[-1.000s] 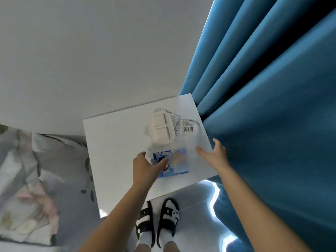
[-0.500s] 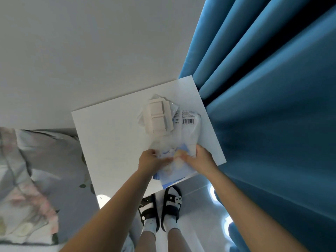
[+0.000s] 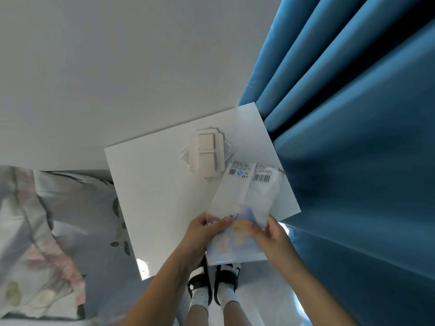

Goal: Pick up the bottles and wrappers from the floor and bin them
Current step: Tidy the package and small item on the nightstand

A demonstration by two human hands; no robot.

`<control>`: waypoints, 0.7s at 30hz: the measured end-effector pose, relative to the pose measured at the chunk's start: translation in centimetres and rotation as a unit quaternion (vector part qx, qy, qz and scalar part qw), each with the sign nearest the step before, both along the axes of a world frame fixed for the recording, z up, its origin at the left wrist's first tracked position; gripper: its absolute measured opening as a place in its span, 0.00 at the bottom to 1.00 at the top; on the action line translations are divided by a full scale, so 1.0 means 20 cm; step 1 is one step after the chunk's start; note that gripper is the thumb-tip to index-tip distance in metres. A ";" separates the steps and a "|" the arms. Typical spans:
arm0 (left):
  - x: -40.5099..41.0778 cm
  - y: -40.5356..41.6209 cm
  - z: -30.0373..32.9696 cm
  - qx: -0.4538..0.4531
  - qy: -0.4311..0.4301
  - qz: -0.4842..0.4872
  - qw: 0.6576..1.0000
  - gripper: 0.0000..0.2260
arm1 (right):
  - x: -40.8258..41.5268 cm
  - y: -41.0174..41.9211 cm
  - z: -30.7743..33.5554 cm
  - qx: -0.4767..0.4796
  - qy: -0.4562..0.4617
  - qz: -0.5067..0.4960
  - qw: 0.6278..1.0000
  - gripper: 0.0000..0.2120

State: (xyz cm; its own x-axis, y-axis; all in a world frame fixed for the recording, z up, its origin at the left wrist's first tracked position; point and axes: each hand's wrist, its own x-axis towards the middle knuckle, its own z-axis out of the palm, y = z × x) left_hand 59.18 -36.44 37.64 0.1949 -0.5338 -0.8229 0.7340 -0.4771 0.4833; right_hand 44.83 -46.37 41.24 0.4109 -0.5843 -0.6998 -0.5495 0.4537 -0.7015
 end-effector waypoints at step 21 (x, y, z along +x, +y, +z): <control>-0.20 -0.08 0.45 -0.103 -0.091 -0.147 0.980 0.06 | -0.31 0.11 0.31 -0.021 -0.081 -0.242 0.967 0.08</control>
State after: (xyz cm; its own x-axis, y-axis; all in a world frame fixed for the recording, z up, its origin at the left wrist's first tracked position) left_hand 55.19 -38.06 46.64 0.1408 -0.7397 -0.6581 0.4720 -0.5342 0.7014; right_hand 38.68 -44.18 47.45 0.1847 -0.7622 -0.6204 -0.1609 0.5993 -0.7842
